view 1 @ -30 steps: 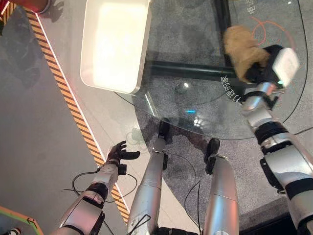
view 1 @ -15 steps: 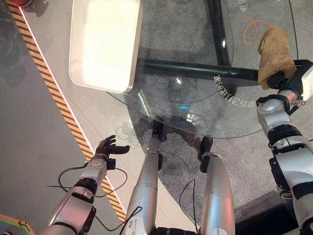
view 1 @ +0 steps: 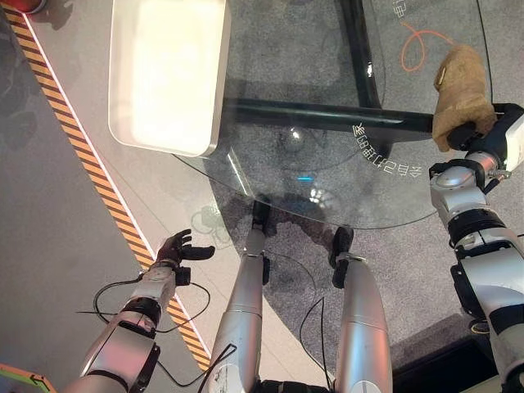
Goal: Wipe the table with a cloth and put it in the basket.
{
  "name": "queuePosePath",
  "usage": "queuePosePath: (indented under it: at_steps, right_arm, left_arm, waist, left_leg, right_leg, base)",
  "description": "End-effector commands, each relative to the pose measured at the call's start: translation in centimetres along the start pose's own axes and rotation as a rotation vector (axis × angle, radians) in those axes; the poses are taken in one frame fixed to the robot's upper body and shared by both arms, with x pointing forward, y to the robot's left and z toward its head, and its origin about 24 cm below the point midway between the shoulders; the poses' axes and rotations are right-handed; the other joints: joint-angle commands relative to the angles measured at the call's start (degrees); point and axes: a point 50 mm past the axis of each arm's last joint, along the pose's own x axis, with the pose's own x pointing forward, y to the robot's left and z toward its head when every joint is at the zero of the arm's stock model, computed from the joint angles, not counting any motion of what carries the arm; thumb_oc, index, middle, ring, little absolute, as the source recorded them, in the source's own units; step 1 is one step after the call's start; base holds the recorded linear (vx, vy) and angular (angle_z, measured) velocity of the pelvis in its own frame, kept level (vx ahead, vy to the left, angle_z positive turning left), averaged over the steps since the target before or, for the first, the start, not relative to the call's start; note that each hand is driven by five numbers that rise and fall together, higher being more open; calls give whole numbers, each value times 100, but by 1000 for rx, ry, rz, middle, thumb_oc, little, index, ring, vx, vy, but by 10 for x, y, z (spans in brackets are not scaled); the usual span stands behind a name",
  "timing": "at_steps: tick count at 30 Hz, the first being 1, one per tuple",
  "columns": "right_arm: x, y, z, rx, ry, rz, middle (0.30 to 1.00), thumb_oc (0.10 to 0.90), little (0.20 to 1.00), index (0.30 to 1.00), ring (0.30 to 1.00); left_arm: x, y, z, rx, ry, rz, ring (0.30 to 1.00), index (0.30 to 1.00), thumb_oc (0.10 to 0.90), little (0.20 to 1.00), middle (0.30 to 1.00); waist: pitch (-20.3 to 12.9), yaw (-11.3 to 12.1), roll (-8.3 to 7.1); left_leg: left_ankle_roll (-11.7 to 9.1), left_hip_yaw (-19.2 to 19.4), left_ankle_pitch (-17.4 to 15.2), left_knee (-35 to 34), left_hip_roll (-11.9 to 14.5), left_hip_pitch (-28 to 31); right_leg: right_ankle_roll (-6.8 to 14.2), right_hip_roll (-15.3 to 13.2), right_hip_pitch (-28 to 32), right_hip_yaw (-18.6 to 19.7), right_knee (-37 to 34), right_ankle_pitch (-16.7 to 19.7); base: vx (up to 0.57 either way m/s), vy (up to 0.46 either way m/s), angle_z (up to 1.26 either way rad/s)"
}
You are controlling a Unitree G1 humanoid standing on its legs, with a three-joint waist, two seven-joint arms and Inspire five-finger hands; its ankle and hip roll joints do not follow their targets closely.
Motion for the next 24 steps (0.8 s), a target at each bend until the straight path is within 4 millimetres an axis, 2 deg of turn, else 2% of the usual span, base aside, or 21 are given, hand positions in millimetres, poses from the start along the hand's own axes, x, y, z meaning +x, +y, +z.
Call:
queuePosePath:
  at_steps: [1, 6, 10, 14, 15, 19, 24]
  right_arm:
    - [31, -57, -21, -53, 44, -238, 300, 100, 200, 300, 300]
    - [21, -31, 16, -16, -170, -80, 300, 100, 200, 300, 300]
    - [-2, -3, 60, -35, -408, 57, 300, 100, 200, 300, 300]
    - [-24, 15, 91, -12, -537, 144, 300, 100, 200, 300, 300]
    - [-34, 22, 101, -26, -614, 172, 300, 100, 200, 300, 300]
    - [-61, 37, 124, -9, -715, 239, 300, 100, 200, 300, 300]
    - [-91, 52, 140, -13, -790, 327, 300, 100, 200, 300, 300]
  left_arm:
    - [-1, 35, -7, -43, 51, 114, 900, 900, 800, 900, 900]
    - [0, 31, -2, -32, 41, 107, 900, 900, 800, 900, 900]
    - [0, 22, -1, -32, 26, 96, 900, 900, 800, 900, 900]
    - [0, 15, -2, -30, 19, 81, 900, 900, 800, 900, 900]
    - [0, 13, -2, -30, 19, 78, 900, 900, 800, 900, 900]
    - [0, 6, -7, -22, 22, 60, 900, 900, 800, 900, 900]
    - [-1, -9, -12, -14, 22, 31, 900, 900, 800, 900, 900]
  waist:
    - [-113, 33, -47]
    - [-113, 28, -73]
    - [-113, 40, -45]
    - [-113, 76, 8]
    - [-113, 90, 26]
    - [-113, 149, 76]
    - [-113, 190, 120]
  left_leg:
    - [552, 652, -954, 573, -349, 286]
    - [534, 636, -940, 553, -356, 252]
    - [531, 633, -915, 513, -392, 255]
    - [519, 644, -898, 494, -428, 301]
    - [517, 650, -886, 471, -438, 331]
    - [505, 641, -855, 466, -474, 355]
    - [508, 665, -822, 430, -513, 396]
  right_leg:
    - [-54, 509, 84, -186, -1251, 950]
    - [-45, 521, 42, -186, -1261, 959]
    - [-60, 520, 33, -190, -1296, 959]
    - [-78, 481, 85, -227, -1304, 923]
    - [-92, 471, 116, -244, -1312, 903]
    - [-139, 449, 156, -289, -1299, 860]
    - [-183, 438, 200, -312, -1312, 833]
  base:
    - [0, 0, 0]
    - [0, 0, 0]
    - [-13, -2, -5]
    - [-11, 9, -7]
    - [-9, 20, -4]
    - [0, 0, 0]
    - [2, 9, 3]
